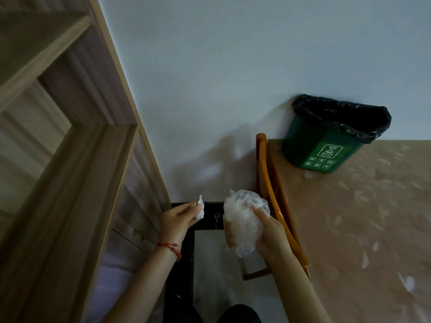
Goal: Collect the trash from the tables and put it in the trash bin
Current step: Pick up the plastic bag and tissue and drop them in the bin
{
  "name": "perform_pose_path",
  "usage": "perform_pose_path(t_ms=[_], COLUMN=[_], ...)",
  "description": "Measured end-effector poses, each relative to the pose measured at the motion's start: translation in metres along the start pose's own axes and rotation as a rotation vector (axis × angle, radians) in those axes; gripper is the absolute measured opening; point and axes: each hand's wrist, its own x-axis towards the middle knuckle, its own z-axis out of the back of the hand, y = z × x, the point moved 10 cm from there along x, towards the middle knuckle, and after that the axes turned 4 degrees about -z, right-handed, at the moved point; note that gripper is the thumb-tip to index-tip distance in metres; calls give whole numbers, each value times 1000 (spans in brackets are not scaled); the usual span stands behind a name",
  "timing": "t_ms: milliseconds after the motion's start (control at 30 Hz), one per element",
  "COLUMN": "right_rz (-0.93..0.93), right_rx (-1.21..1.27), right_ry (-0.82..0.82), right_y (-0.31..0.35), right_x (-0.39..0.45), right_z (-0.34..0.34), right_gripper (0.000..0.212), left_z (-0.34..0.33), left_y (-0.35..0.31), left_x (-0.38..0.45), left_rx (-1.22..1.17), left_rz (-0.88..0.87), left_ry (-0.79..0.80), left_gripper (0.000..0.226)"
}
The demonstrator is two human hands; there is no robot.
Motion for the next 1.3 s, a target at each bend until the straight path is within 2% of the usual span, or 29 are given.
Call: perform_pose_path(t_ms=[67, 167, 367, 400, 433, 567, 733, 867, 933, 1000, 1200, 1300], right_rz=[-10, -5, -6, 4, 17, 28, 79, 142, 168, 190, 289, 373], right_rx=[11, 41, 132, 166, 205, 348, 475, 551, 583, 600, 637, 662], right_ry=[-16, -5, 49, 62, 77, 100, 94, 33, -16, -77, -239, -222], right_y=[10, 30, 75, 83, 92, 125, 157, 175, 180, 185, 209, 234], right_x=[15, 37, 83, 89, 94, 107, 117, 117, 117, 116, 107, 106], right_z=[-7, -19, -35, -34, -32, -17, 13, 39, 54, 68, 93, 98], right_gripper=[9, 7, 8, 9, 13, 67, 56, 69, 51, 45, 45, 59], left_z=[-6, -20, -59, -68, -78, -123, -183, -232, -256, -282, -339, -355], left_y=[-6, -13, -32, -36, -39, -51, -57, -56, -53, -48, -39, -39], left_x=[18, 45, 97, 105, 113, 135, 152, 162, 166, 170, 176, 181], left_rx=[5, 4, 56, 63, 67, 86, 85, 108, 116, 140, 210, 222], left_rz=[2, -3, -42, -52, -55, -74, -63, -41, -18, 1, 49, 57], left_ry=[0, 21, 21, 22, 30, 80, 209, 337, 406, 487, 668, 711], left_gripper=[21, 29, 7, 14, 20, 23, 20, 20, 21, 20, 13, 8])
